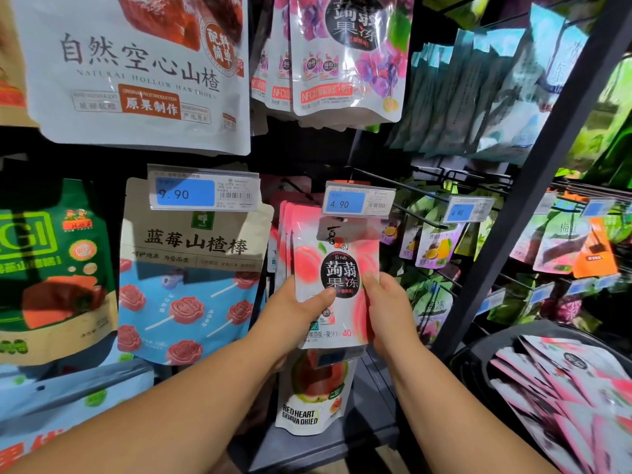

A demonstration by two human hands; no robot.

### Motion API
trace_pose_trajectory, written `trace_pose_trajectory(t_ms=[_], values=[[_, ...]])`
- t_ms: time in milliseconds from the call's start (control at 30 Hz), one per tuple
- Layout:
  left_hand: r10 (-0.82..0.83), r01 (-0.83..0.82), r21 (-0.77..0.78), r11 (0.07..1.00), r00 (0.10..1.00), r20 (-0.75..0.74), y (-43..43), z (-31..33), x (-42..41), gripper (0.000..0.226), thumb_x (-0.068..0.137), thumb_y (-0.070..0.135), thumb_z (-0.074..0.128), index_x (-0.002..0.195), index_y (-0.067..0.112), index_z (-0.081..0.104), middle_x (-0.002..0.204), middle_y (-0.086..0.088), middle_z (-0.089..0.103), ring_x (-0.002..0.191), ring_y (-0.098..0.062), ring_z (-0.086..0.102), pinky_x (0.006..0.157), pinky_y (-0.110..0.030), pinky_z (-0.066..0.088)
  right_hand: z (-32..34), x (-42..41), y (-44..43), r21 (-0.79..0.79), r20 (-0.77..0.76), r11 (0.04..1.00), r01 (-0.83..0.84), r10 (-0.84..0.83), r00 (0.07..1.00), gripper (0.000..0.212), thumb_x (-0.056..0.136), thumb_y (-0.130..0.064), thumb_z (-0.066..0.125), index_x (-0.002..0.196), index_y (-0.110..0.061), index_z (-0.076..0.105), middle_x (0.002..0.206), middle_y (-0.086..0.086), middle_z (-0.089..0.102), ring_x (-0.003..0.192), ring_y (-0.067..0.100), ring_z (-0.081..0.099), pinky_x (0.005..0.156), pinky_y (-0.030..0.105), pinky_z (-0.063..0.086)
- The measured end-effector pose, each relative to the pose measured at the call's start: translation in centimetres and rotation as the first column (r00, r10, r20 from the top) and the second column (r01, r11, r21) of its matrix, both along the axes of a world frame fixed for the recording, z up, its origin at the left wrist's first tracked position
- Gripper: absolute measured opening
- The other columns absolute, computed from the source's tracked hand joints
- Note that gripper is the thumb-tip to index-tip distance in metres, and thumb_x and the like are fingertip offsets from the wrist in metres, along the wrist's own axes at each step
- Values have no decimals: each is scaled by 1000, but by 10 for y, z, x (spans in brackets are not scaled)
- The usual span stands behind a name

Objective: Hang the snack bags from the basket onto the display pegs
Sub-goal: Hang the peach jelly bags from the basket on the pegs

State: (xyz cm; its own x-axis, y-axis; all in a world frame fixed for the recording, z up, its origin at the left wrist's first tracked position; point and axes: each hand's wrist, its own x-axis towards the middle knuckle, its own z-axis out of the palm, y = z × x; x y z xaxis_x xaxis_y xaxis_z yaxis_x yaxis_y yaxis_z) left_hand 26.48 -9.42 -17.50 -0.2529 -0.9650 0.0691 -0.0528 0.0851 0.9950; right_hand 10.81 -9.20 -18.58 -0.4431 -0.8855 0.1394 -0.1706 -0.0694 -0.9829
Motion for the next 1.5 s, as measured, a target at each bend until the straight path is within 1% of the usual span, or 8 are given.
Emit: trace_pose_trajectory(t_ms=[300, 433, 533, 733, 1000, 1133, 1400, 1500], values=[[66, -65, -18, 998, 996, 64, -5, 3, -4, 32, 92, 37, 64, 119, 21, 59, 107, 4, 69, 88, -4, 63, 49, -4, 42, -3, -2, -20, -7, -76, 999, 38, -39, 996, 65, 80, -58, 48, 93, 6, 53, 98, 32, 61, 77, 38, 63, 81, 60, 51], [109, -107, -25, 994, 988, 113, -14, 0, -6, 36, 89, 39, 67, 119, 21, 59, 110, 4, 68, 99, -12, 64, 64, -16, 44, -1, -2, -30, -1, -140, 998, 55, -55, 989, 53, 94, -44, 49, 95, 9, 54, 100, 32, 61, 74, 25, 53, 70, 42, 45], [133, -132, -17, 991, 978, 159, -19, -4, -4, 34, 88, 33, 70, 118, 21, 60, 110, 3, 69, 99, -16, 64, 74, -24, 48, -8, -2, -35, 32, -111, 999, 37, -33, 993, 53, 93, -47, 49, 98, 5, 57, 98, 29, 63, 75, 24, 54, 72, 46, 49], [206, -214, 12, 977, 951, 229, -27, -9, 5, 32, 86, 29, 73, 113, 16, 59, 106, -2, 68, 98, -21, 64, 87, -35, 51, -14, -7, -31, 117, -119, 992, -43, 57, 991, 36, 100, -32, 54, 73, -8, 51, 68, 9, 48, 64, 19, 44, 64, 31, 35], [324, -306, -105, 946, 888, 327, -22, -11, 8, 32, 84, 18, 75, 103, 17, 49, 93, 1, 58, 80, -17, 55, 71, -30, 43, -15, -15, -12, 112, -136, 993, 24, -8, 991, 26, 98, -31, 59, 79, -13, 59, 75, -1, 60, 71, 14, 55, 66, 27, 42], [473, -418, -258, 871, 857, 204, -11, -5, 9, 43, 81, 9, 74, 104, 18, 39, 97, -2, 46, 88, -24, 50, 71, -32, 38, -14, -18, 8, 92, -101, 994, 53, -43, 994, 19, 97, -31, 59, 85, -16, 61, 85, -3, 63, 80, 14, 57, 71, 28, 43], [17, 116, -384, 916, 945, 325, 20, -15, -35, 36, 86, 6, 68, 84, 34, 45, 76, 6, 46, 69, -10, 46, 67, -25, 38, -2, -36, 53, 55, -249, 994, 93, -77, 965, 19, 98, -36, 57, 97, -17, 62, 89, -1, 61, 77, 10, 54, 64, 14, 41], [-95, 229, -349, 909, 928, 361, 23, -23, -59, 33, 86, 9, 69, 87, 35, 49, 75, 7, 50, 69, -10, 49, 66, -22, 40, 3, -51, 78, 48, -318, 989, 141, -119, 941, 15, 95, -35, 62, 90, -21, 62, 81, -5, 60, 78, 14, 56, 73, 28, 45]])
